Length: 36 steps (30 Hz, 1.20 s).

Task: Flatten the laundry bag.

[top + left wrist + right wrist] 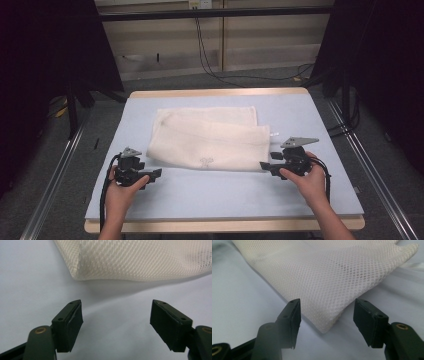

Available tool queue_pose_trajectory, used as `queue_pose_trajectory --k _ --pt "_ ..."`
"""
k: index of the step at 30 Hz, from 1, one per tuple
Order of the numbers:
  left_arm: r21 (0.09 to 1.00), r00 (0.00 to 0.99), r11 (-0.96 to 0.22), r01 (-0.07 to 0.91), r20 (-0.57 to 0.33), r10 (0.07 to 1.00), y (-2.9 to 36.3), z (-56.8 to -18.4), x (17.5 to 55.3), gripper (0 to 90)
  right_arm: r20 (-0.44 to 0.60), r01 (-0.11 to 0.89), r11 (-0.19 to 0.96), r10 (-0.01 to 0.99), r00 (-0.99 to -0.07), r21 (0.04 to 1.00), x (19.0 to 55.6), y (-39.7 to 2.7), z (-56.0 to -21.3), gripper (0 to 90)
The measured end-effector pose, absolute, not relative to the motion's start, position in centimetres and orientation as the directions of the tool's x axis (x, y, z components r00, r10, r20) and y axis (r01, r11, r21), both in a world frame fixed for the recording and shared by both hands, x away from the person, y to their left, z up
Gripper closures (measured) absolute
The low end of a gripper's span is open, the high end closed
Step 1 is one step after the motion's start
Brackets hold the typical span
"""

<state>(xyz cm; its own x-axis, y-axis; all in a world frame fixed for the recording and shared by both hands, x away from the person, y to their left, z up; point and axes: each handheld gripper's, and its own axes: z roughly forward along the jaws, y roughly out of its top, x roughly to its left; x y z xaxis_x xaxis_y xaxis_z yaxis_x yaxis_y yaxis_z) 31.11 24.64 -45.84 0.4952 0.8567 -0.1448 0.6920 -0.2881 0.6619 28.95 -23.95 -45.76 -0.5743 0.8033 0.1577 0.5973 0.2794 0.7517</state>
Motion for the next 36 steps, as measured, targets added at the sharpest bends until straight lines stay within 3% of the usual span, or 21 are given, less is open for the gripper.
queue_pose_trajectory --k 10,15,18,23,27,34,36 --pt "0.706 0.457 -0.210 0.676 -0.178 0.872 25.7 -45.4 31.4 21.5 0.171 0.605 0.277 0.799 -0.577 0.747 29.0 -24.3 -46.0 43.2" --pt "0.717 0.463 -0.194 0.670 -0.200 0.863 26.5 -45.0 31.6 22.4 0.158 0.617 0.285 0.811 -0.563 0.733 28.9 -24.4 -46.1 52.3" --pt "0.727 0.466 -0.164 0.667 -0.235 0.853 26.7 -44.7 31.8 22.4 0.179 0.622 0.255 0.817 -0.548 0.740 28.4 -24.5 -46.1 66.5" --pt "0.732 0.498 -0.200 0.652 -0.214 0.840 27.0 -44.4 32.4 26.5 0.181 0.628 0.266 0.812 -0.555 0.732 28.2 -24.4 -46.2 66.7" --pt "0.712 0.481 -0.178 0.680 -0.250 0.840 26.9 -44.5 32.8 24.4 0.188 0.635 0.255 0.817 -0.545 0.729 28.2 -24.2 -46.3 61.6" --pt "0.699 0.484 -0.191 0.689 -0.249 0.839 26.6 -44.6 33.9 24.6 0.200 0.673 0.258 0.828 -0.523 0.693 28.7 -23.3 -47.1 62.9" --pt "0.691 0.479 -0.183 0.699 -0.262 0.838 26.5 -44.5 34.1 31.8 0.199 0.675 0.266 0.826 -0.528 0.688 29.0 -23.0 -47.3 65.8"
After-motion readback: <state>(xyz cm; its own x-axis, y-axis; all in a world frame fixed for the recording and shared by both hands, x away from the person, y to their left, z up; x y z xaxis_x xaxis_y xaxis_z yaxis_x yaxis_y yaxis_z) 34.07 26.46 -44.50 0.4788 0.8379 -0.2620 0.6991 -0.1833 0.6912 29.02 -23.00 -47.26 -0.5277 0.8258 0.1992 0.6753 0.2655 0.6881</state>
